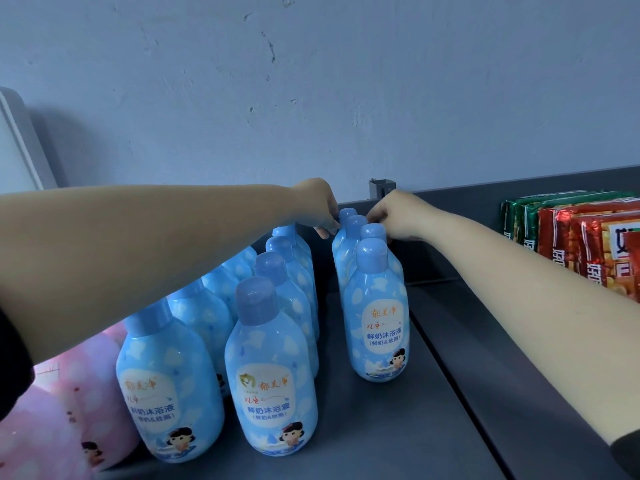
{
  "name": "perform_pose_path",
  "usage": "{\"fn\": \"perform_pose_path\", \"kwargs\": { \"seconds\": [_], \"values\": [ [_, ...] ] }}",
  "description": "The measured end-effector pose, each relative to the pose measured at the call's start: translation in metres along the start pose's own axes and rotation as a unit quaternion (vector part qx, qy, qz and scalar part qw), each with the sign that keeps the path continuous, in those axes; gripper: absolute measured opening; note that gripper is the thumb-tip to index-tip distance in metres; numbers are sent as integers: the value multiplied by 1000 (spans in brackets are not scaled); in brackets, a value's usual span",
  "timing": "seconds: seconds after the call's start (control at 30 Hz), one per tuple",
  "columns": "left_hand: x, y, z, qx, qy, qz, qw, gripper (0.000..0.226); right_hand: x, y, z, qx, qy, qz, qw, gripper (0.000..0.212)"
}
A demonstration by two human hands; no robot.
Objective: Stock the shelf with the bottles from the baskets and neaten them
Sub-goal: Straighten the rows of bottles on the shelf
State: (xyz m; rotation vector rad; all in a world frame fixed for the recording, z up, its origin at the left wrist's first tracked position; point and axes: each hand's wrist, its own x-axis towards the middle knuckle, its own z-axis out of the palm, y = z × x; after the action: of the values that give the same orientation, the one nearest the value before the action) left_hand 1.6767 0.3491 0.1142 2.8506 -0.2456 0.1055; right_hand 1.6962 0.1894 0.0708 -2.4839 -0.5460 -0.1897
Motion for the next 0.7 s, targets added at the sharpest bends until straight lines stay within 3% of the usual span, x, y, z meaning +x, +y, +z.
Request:
{"fn": "perform_pose_path", "kwargs": {
  "seconds": [0.47, 0.7],
  "values": [
    [-15, 5, -7, 19, -30, 20, 999, 18, -6, -7, -26, -41, -1, -19, 999, 23],
    [-34, 9, -4, 37, -55, 42, 997, 24, -29, -23, -45, -94, -91, -62, 989, 24]
  ]
}}
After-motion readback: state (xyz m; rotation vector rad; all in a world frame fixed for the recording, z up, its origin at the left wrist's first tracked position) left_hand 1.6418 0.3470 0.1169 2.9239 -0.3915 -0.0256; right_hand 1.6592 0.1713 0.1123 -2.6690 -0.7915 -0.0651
